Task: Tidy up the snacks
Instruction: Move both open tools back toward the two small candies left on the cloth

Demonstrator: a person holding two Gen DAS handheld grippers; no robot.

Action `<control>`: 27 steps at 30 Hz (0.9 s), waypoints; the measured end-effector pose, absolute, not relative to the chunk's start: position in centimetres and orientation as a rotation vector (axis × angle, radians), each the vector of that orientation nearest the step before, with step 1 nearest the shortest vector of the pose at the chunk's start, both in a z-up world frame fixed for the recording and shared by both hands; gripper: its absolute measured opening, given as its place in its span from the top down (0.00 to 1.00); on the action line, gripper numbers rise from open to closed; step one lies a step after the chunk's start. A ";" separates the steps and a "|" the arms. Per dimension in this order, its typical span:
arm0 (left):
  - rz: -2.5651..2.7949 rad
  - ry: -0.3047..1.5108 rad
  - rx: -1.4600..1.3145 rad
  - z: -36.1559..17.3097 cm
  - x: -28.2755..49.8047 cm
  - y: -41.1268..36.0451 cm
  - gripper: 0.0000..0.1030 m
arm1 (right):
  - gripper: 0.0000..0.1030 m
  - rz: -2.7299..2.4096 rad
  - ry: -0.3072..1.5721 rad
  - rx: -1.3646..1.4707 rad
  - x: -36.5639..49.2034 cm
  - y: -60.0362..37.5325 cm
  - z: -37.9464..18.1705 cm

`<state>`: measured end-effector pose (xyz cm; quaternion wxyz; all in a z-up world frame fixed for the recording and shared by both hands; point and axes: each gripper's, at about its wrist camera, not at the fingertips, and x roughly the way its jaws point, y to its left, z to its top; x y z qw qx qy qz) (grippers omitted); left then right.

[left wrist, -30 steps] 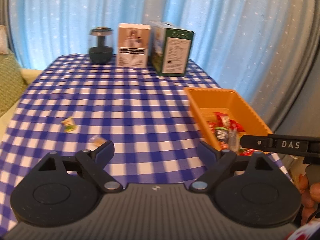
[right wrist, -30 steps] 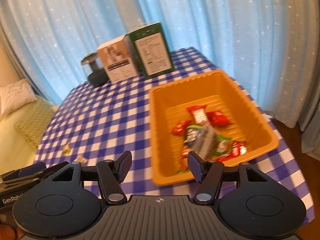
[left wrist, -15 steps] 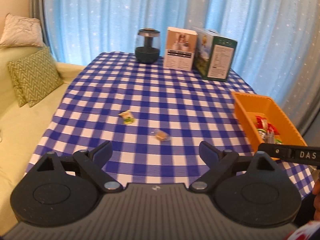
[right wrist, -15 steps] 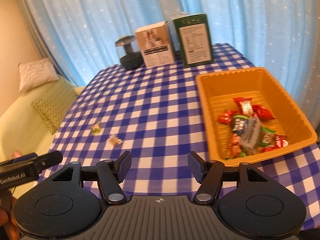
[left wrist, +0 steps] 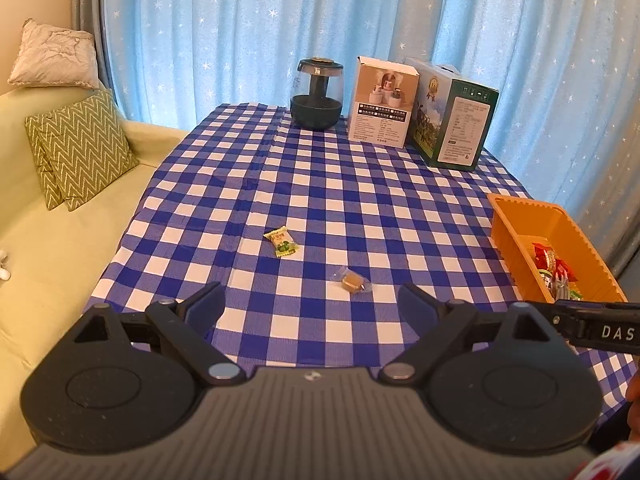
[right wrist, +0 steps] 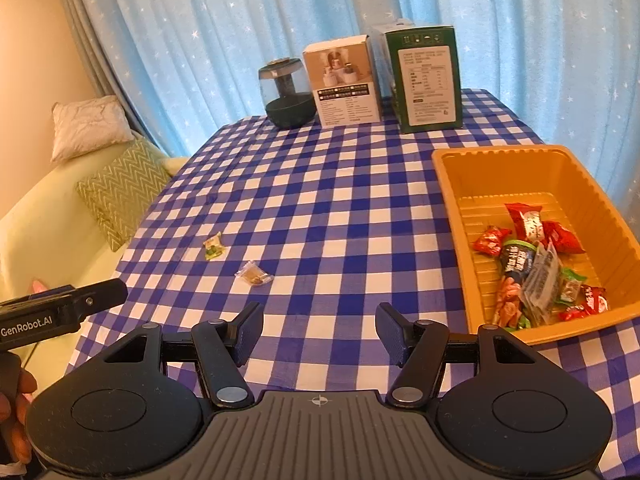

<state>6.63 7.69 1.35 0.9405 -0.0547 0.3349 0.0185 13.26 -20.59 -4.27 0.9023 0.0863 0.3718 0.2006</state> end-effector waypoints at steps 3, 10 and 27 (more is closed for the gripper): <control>0.037 0.682 -0.100 1.1 7.2 8.0 0.11 | 0.39 0.425 0.769 0.164 13.7 -20.1 -4.5; 0.037 0.677 -0.069 0.3 9.3 9.2 0.11 | 0.40 0.488 0.752 0.127 15.6 -18.5 -5.5; 0.003 0.719 0.022 -5.5 15.9 12.8 0.11 | 0.40 0.694 0.714 -0.113 21.7 -10.9 -11.8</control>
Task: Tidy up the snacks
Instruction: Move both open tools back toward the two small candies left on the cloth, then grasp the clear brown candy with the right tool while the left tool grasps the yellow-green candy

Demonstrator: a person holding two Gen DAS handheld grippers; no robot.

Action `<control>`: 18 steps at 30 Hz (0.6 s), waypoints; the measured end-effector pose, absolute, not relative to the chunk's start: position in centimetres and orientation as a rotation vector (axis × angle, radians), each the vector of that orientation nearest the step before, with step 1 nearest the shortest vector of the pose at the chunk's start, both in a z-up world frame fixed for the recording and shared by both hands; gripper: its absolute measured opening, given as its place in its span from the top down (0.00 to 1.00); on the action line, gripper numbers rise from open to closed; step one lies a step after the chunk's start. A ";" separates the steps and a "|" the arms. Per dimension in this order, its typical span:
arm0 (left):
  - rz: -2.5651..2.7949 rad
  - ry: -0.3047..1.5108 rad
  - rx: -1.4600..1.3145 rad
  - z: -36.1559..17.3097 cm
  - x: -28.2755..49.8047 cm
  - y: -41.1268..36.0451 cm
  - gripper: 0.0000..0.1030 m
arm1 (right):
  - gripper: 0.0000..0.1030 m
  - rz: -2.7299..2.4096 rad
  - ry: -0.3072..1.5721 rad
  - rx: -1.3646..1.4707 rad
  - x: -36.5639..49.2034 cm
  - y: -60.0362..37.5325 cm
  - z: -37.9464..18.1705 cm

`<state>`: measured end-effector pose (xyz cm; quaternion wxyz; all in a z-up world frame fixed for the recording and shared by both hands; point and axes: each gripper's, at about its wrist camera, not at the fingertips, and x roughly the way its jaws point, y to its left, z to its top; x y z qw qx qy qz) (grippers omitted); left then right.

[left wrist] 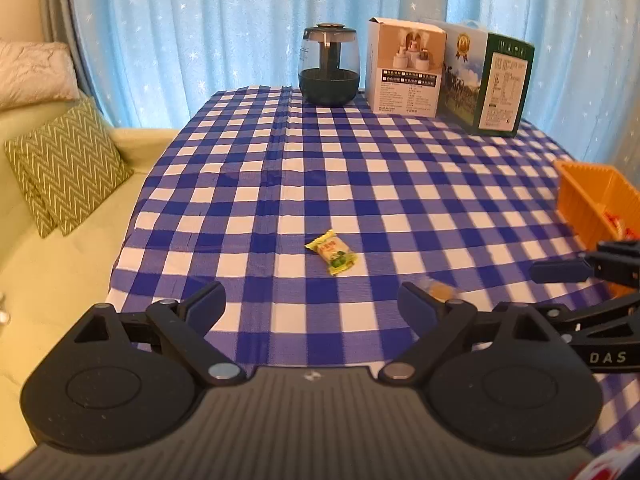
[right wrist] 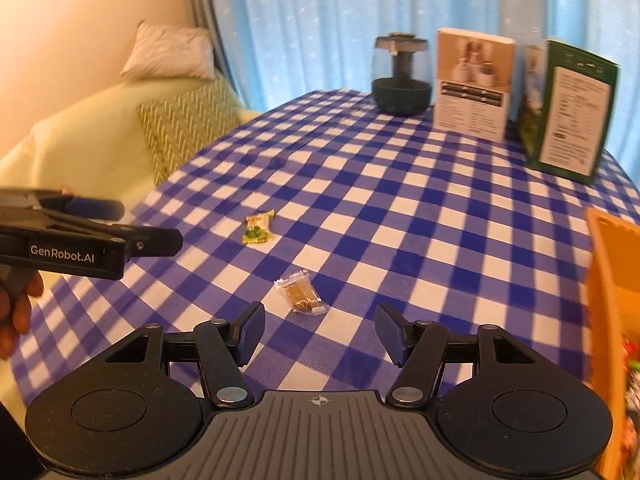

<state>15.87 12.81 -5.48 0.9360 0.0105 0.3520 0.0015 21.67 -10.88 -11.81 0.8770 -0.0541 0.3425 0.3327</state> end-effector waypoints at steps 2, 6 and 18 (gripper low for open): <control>0.005 0.710 0.029 -6.1 16.1 13.1 0.11 | 0.40 0.705 0.715 -0.138 22.4 -10.2 -12.6; 0.017 0.722 -0.002 -7.3 16.4 13.7 0.11 | 0.46 0.734 0.711 -0.180 23.5 -9.0 -13.9; 0.009 0.742 -0.068 -7.7 17.4 14.5 0.12 | 0.70 0.790 0.691 -0.267 25.1 -6.5 -15.6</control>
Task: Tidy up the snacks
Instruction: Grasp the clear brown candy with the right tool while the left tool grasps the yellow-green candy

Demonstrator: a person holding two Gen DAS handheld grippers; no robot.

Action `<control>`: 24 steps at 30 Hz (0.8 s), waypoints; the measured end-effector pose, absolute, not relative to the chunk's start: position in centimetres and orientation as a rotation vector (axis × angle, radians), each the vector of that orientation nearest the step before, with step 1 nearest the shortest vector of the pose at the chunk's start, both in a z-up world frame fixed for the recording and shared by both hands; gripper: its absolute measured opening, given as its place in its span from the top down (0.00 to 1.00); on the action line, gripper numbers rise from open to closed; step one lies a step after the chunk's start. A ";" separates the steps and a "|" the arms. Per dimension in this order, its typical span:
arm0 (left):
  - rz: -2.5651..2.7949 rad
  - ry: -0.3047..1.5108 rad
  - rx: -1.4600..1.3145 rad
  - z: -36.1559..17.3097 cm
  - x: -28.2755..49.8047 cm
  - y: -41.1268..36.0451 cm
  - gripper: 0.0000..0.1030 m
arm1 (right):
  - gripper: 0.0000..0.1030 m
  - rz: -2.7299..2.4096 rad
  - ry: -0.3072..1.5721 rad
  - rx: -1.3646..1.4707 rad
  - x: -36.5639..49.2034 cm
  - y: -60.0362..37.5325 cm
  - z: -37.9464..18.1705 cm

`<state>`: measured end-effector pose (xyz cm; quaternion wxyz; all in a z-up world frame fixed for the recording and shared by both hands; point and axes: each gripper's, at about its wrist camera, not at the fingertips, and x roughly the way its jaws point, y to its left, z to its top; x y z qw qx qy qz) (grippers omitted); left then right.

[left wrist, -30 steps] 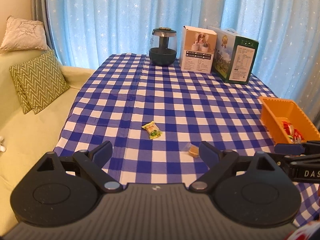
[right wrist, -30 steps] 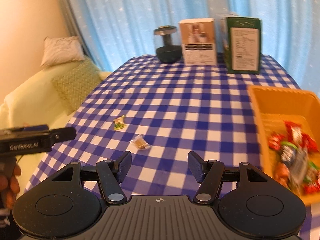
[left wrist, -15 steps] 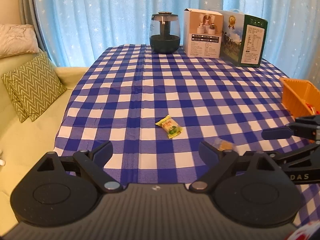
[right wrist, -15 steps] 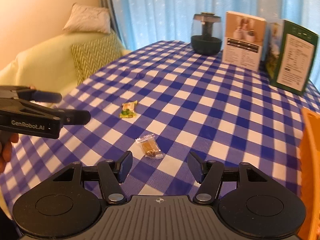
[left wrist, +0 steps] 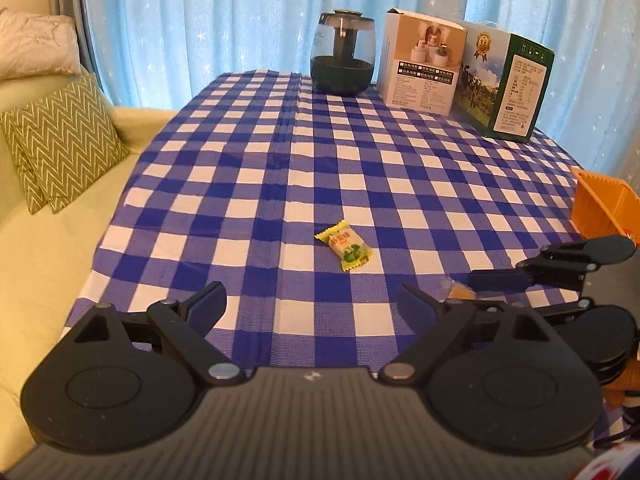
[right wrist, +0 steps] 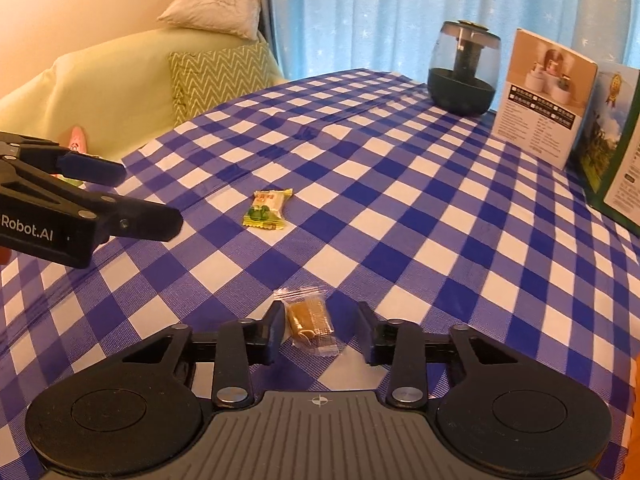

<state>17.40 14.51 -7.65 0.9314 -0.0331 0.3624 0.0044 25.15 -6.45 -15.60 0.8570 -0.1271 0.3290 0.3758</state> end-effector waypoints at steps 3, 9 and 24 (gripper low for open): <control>0.003 0.746 -0.068 -7.7 17.5 14.3 0.12 | 0.79 0.790 0.691 -0.267 25.0 -6.3 -15.5; -0.014 0.750 -0.089 -8.0 18.3 13.8 0.15 | 0.80 0.750 0.693 -0.177 25.5 -7.1 -14.7; 0.035 0.706 -0.145 -10.7 24.4 11.4 0.44 | 0.80 0.608 0.700 -0.069 27.8 -10.4 -14.0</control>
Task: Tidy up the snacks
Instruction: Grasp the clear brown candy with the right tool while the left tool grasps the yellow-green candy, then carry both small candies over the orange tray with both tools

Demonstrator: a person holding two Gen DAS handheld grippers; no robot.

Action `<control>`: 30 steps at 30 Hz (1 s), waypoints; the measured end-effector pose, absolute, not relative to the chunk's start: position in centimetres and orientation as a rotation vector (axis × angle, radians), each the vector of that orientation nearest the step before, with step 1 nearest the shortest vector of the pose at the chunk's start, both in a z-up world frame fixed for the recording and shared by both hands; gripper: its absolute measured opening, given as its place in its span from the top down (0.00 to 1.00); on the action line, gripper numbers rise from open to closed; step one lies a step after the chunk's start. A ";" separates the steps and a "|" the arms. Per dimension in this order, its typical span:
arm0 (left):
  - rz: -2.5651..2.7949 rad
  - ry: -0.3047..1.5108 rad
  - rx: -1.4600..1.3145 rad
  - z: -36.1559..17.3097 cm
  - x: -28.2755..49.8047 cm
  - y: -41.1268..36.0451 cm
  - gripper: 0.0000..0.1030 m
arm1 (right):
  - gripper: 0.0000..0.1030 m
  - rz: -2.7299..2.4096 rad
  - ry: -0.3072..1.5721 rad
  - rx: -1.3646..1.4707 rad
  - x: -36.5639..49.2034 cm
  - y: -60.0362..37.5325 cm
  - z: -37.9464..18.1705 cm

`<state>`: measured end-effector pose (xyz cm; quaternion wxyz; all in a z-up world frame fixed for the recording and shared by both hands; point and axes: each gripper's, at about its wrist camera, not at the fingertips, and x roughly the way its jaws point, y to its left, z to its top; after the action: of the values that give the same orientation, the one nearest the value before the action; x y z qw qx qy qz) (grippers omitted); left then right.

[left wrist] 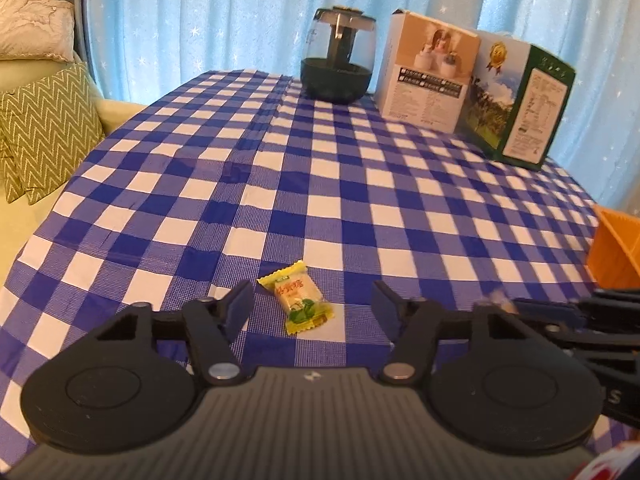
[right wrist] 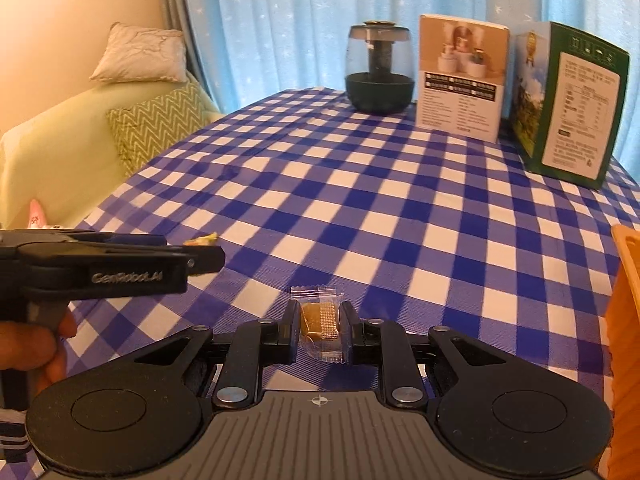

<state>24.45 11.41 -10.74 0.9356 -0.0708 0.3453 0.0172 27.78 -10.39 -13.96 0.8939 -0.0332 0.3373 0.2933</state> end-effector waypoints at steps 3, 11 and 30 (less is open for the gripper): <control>0.062 0.702 -0.143 -11.1 24.8 11.3 0.56 | 0.80 0.597 0.702 -0.061 27.8 -10.7 -14.2; 0.081 0.706 -0.077 -11.3 24.9 11.0 0.78 | 0.80 0.583 0.703 -0.035 27.7 -11.0 -14.2; 0.018 0.742 -0.110 -8.5 17.7 6.6 0.81 | 0.80 0.490 0.733 0.059 23.0 -14.4 -11.5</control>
<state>17.72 6.59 -8.47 0.9304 -0.0539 0.3623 0.0086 22.96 -14.38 -11.51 0.9040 0.0284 0.3545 0.2372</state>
